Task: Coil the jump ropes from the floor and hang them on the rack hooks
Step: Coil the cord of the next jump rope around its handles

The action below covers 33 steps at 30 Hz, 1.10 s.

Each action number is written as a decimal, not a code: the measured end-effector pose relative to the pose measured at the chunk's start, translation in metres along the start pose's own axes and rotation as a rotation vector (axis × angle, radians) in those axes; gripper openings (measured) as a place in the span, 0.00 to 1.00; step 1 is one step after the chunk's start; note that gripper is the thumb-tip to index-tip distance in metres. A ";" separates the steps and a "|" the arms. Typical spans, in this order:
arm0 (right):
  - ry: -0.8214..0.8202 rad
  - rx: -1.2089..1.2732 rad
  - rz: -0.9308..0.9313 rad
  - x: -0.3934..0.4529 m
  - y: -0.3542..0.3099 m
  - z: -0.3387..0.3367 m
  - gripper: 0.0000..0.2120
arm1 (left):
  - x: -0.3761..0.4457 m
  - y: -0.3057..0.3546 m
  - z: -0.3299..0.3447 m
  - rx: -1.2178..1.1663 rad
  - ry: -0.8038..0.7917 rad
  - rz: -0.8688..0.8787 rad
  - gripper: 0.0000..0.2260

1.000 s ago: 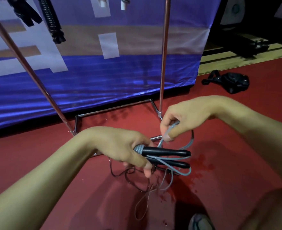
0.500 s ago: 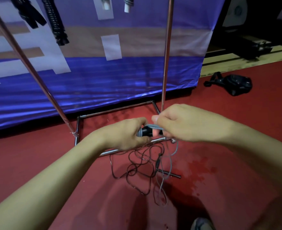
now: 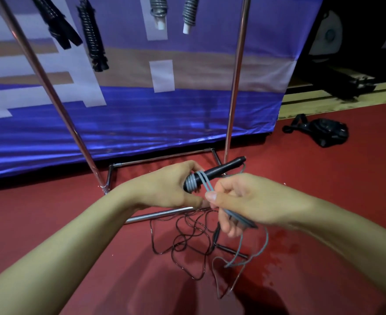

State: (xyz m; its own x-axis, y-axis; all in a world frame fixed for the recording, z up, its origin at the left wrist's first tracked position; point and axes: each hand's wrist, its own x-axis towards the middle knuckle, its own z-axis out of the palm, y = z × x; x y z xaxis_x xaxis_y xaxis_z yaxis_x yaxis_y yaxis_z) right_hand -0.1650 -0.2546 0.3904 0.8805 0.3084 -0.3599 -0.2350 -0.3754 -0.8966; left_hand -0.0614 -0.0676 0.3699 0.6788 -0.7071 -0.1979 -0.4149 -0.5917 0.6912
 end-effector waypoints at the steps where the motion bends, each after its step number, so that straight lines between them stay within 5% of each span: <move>1: -0.013 -0.024 -0.011 0.000 0.001 0.001 0.15 | -0.002 0.001 -0.001 -0.064 -0.039 0.031 0.19; 9: 0.079 -0.448 -0.172 0.001 0.000 0.002 0.15 | -0.006 0.008 -0.005 -0.773 -0.232 -0.064 0.20; 11: 0.076 -0.523 -0.191 0.001 0.000 0.003 0.15 | -0.007 0.013 0.000 -0.662 -0.134 -0.059 0.14; 15: 0.049 -0.572 -0.194 0.002 -0.001 0.005 0.15 | -0.006 0.018 0.010 -0.419 0.054 -0.001 0.21; 20: 0.102 -0.520 -0.190 0.000 -0.001 -0.003 0.13 | -0.008 0.011 0.005 -0.528 0.010 0.028 0.29; 33: 0.104 -0.434 -0.238 0.001 -0.011 0.000 0.13 | -0.006 0.023 0.009 -0.695 0.054 0.050 0.15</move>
State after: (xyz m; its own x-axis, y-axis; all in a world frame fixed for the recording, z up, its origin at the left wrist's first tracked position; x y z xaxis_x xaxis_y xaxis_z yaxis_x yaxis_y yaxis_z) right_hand -0.1616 -0.2500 0.3998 0.9306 0.3489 -0.1110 0.1507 -0.6413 -0.7524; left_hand -0.0797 -0.0803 0.3806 0.7057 -0.6960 -0.1323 0.0257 -0.1614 0.9865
